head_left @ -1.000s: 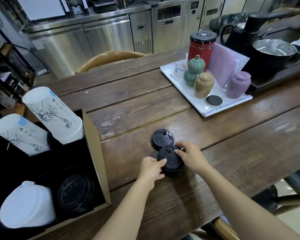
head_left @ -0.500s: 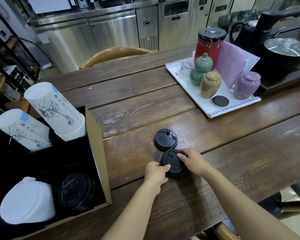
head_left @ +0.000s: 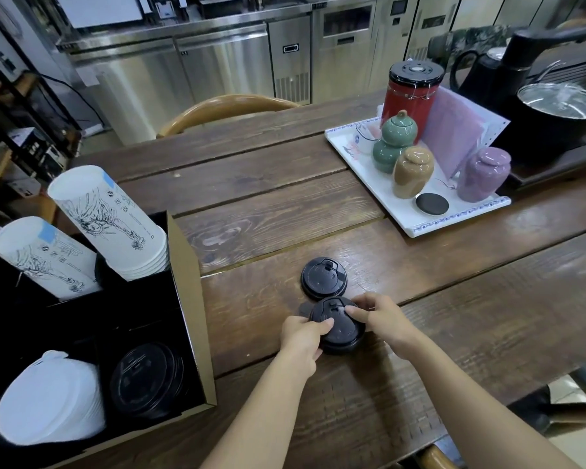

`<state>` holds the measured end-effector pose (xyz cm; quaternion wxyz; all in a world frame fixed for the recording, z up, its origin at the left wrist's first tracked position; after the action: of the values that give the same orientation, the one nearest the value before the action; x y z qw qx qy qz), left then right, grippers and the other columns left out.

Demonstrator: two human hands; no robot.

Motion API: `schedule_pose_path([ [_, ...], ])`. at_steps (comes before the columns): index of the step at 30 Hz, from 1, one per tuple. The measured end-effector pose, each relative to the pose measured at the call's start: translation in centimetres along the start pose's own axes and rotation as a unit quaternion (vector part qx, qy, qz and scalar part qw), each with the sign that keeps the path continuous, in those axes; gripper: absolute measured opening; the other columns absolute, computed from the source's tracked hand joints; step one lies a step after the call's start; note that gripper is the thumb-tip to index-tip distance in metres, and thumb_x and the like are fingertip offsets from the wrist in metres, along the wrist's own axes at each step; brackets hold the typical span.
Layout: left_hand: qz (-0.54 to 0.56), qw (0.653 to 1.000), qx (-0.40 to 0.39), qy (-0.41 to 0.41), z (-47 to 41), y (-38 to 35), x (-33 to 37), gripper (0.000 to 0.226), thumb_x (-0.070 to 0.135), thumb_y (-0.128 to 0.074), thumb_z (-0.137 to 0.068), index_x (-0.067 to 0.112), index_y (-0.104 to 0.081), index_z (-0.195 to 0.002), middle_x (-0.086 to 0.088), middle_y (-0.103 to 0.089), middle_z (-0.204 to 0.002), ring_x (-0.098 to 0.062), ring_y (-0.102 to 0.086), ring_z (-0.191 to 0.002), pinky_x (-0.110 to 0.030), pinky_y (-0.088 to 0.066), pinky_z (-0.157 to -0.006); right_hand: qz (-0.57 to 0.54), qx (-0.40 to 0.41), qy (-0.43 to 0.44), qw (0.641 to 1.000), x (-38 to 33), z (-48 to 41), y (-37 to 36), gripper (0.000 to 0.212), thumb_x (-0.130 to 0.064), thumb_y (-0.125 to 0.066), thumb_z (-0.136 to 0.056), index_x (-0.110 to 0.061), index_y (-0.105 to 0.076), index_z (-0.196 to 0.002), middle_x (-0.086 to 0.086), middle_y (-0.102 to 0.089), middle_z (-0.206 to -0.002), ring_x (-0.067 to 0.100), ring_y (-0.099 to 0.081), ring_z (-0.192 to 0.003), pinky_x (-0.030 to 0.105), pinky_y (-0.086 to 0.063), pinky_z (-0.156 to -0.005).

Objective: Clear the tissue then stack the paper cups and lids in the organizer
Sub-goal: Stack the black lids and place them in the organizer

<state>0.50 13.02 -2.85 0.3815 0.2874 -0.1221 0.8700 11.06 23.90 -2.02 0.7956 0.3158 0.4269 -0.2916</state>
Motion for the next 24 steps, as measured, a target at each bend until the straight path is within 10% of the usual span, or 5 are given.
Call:
schedule_pose_path([
  [15, -0.100, 0.963, 0.002, -0.248, -1.6, -0.5, 12.0, 0.051, 0.014, -0.075, -0.078, 0.001, -0.055, -0.122, -0.008, -0.060, -0.117, -0.016, -0.053, -0.099, -0.027, -0.042, -0.086, -0.130, 0.094, 0.044, 0.986, -4.3, -2.5, 2.5, 0.035, -0.021, -0.072, -0.078, -0.003, -0.064, -0.108, 0.009, -0.068, -0.101, 0.016, -0.064, -0.087, 0.021, -0.049, -0.065],
  [19, -0.134, 0.957, 0.009, -0.255, -3.1, -1.1, 13.3, 0.051, 0.016, -0.075, -0.077, 0.002, -0.055, -0.122, -0.013, -0.060, -0.124, -0.022, -0.056, -0.107, -0.029, -0.042, -0.088, -0.117, 0.124, 0.007, 0.985, -3.6, -3.8, 2.7, 0.044, -0.028, -0.075, -0.075, -0.005, -0.062, -0.109, 0.011, -0.067, -0.107, 0.023, -0.063, -0.099, 0.039, -0.054, -0.085],
  [24, -0.159, 0.961, 0.011, -0.227, -5.3, -1.2, 12.4, 0.053, 0.018, -0.075, -0.077, 0.000, -0.055, -0.123, -0.015, -0.060, -0.127, -0.027, -0.057, -0.114, -0.033, -0.044, -0.092, -0.102, 0.134, -0.023, 0.986, -2.2, -4.8, 1.9, 0.043, -0.028, -0.076, -0.074, -0.001, -0.063, -0.105, 0.013, -0.069, -0.102, 0.025, -0.066, -0.094, 0.035, -0.053, -0.076],
])
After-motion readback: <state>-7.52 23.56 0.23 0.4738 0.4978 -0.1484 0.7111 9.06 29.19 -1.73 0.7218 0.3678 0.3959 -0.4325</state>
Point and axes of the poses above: each hand's wrist, its own z-axis away from the middle knuckle, its own y-axis out of the back of the hand, x = y × z, the point moved 8 cm from there along -z, towards the middle knuckle
